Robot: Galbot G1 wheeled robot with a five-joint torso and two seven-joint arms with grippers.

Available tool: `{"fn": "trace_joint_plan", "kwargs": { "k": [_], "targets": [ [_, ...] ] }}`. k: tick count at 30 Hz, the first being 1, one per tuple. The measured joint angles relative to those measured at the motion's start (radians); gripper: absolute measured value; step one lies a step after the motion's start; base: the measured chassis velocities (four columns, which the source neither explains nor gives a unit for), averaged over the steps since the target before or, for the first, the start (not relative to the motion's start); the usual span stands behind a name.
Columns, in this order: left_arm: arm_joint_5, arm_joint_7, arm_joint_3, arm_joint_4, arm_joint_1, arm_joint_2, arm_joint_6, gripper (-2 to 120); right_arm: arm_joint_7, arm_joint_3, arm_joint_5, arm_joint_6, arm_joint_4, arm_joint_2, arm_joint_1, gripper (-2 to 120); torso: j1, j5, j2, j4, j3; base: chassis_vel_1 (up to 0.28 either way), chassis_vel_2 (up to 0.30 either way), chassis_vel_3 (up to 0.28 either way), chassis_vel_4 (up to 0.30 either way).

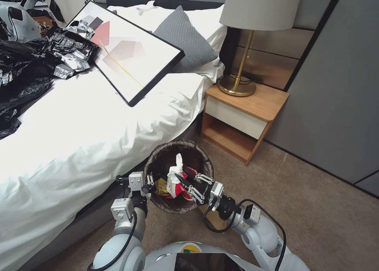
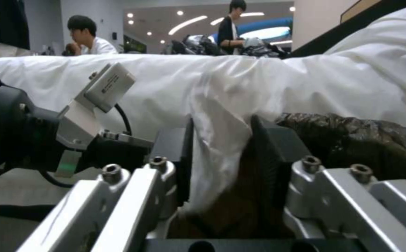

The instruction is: Pick up the trash bin, then pick up the garbage from the floor and place it into the trash bin.

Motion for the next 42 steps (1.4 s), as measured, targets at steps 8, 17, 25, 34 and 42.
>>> {"fn": "trace_joint_plan", "kwargs": {
  "k": [8,17,25,34,42],
  "targets": [
    [0.0,0.0,0.0,0.0,0.0,0.0,0.0,2,0.007,0.008,-0.008,0.0,0.0,-0.001,0.001,65,0.0,0.0,0.0,-0.0001,0.0,0.0,0.0,0.0,0.0],
    [0.0,0.0,0.0,0.0,0.0,0.0,0.0,2,0.027,0.01,-0.023,0.004,0.009,0.001,0.003,95,0.0,0.0,0.0,0.0,0.0,0.0,0.0,0.0,0.0],
    [0.0,0.0,0.0,0.0,0.0,0.0,0.0,2,0.163,0.008,-0.08,0.013,0.055,0.018,0.005,100,0.0,0.0,0.0,0.0001,0.0,0.0,0.0,0.0,0.0],
    [0.0,0.0,0.0,0.0,0.0,0.0,0.0,2,0.618,0.06,-0.298,-0.055,0.19,0.084,-0.078,100,0.0,-0.0001,0.0,-0.0003,0.0,0.0,0.0,0.0,0.0],
    [0.0,0.0,0.0,0.0,0.0,0.0,0.0,2,0.792,0.138,-0.337,-0.017,0.195,0.178,-0.217,100,0.0,0.0,0.0,-0.0001,0.0,0.0,0.0,0.0,0.0]
  ]
}}
